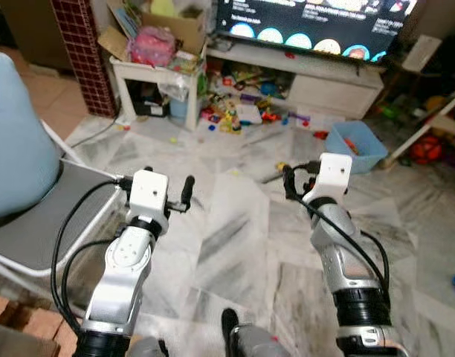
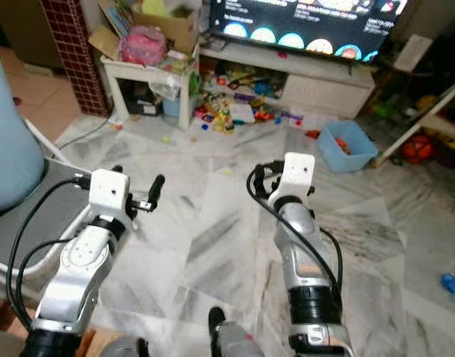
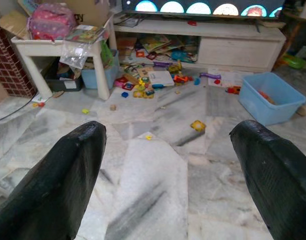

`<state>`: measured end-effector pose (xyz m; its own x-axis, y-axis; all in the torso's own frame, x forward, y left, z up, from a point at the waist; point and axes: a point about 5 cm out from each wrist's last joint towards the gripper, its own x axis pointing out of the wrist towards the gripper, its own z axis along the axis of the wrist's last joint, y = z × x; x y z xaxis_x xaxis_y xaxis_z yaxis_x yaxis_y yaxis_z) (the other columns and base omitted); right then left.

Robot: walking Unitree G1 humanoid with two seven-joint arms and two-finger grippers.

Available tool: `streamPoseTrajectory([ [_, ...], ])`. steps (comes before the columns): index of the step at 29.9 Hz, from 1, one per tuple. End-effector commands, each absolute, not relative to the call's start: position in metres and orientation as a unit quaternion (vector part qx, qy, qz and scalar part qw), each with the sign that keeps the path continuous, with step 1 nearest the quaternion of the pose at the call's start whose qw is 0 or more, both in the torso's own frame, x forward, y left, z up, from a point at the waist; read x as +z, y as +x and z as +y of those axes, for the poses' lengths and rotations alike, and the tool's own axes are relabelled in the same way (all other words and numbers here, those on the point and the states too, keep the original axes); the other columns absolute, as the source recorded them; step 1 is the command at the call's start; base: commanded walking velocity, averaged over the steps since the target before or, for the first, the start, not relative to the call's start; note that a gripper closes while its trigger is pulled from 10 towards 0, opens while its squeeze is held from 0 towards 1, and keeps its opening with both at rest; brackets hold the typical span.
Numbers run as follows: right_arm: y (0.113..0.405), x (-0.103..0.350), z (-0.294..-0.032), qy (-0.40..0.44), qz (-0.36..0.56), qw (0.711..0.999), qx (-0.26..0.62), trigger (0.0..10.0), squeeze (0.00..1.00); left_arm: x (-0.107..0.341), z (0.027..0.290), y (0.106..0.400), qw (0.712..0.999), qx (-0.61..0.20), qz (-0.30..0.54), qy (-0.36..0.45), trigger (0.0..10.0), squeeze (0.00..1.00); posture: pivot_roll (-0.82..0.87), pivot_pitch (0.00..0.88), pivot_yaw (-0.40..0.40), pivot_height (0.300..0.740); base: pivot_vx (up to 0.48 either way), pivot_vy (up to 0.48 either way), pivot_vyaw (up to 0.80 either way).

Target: Restocking fridge

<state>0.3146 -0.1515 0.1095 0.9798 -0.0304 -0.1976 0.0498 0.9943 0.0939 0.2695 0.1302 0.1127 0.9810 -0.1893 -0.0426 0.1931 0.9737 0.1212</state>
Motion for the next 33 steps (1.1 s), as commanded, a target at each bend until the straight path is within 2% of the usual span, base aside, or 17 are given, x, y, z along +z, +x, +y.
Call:
streamPoseTrajectory([
  [1, 0.3149, 0.1115, -0.1607, 0.044, 0.094, 0.994, -0.040, 10.0, 0.00, 0.1151, 0.1246, 0.2698, 0.992, -0.108, 0.009, 0.063, 10.0, 0.00, 0.01, 0.000, -0.059, 0.740, 0.000, 0.000, -0.80],
  [9, 0.3150, 0.1147, -0.1599, 0.050, 0.083, 0.994, -0.042, 10.0, 0.00, 0.1153, 0.1276, 0.2709, 0.992, -0.107, 0.009, 0.065, 10.0, 0.00, 0.01, 0.000, -0.045, 0.740, 0.000, 0.000, -0.76],
  [24, 0.3130, 0.1142, -0.1616, 0.053, 0.079, 0.994, -0.051, 10.0, 0.00, 0.1155, 0.1332, 0.2716, 0.993, -0.104, 0.015, 0.061, 10.0, 0.00, 0.01, 0.000, -0.029, 0.740, 0.000, 0.000, 0.00],
  [33, 0.3143, 0.1145, -0.1611, 0.045, 0.083, 0.994, -0.052, 10.0, 0.00, 0.1143, 0.1299, 0.2716, 0.993, -0.108, 0.018, 0.043, 10.0, 0.00, -0.01, 0.000, -0.028, 0.740, 0.000, 0.000, -0.80],
])
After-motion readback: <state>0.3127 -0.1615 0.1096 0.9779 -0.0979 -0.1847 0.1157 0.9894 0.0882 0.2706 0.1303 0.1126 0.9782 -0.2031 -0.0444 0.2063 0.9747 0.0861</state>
